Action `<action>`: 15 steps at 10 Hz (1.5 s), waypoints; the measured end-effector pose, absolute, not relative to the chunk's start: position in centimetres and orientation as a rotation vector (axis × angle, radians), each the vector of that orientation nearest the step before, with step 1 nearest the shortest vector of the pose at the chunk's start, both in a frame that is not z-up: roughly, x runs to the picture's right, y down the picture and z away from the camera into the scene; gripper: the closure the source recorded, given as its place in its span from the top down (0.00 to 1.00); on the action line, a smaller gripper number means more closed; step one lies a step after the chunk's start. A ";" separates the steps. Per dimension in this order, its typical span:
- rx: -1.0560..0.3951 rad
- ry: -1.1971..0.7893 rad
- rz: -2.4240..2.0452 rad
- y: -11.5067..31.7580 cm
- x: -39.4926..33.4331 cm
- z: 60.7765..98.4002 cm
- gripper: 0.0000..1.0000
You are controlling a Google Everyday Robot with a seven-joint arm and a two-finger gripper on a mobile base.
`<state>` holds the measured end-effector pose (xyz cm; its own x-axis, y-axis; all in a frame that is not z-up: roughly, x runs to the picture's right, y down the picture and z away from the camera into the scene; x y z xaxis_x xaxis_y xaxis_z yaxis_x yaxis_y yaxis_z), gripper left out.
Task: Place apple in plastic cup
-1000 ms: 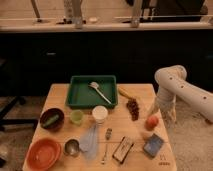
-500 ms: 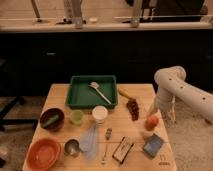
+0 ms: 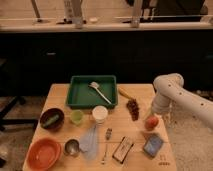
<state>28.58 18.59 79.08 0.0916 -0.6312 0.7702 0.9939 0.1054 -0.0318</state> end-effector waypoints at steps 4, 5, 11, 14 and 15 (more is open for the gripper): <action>-0.564 -0.722 -1.366 19.9 29.1 80.6 0.80; -0.565 -0.724 -1.380 20.3 28.8 81.5 0.80; -0.592 -0.748 -1.422 20.5 27.3 83.1 0.80; -0.603 -0.762 -1.427 20.6 26.9 83.9 0.80; -0.612 -0.772 -1.423 20.6 27.2 84.2 0.80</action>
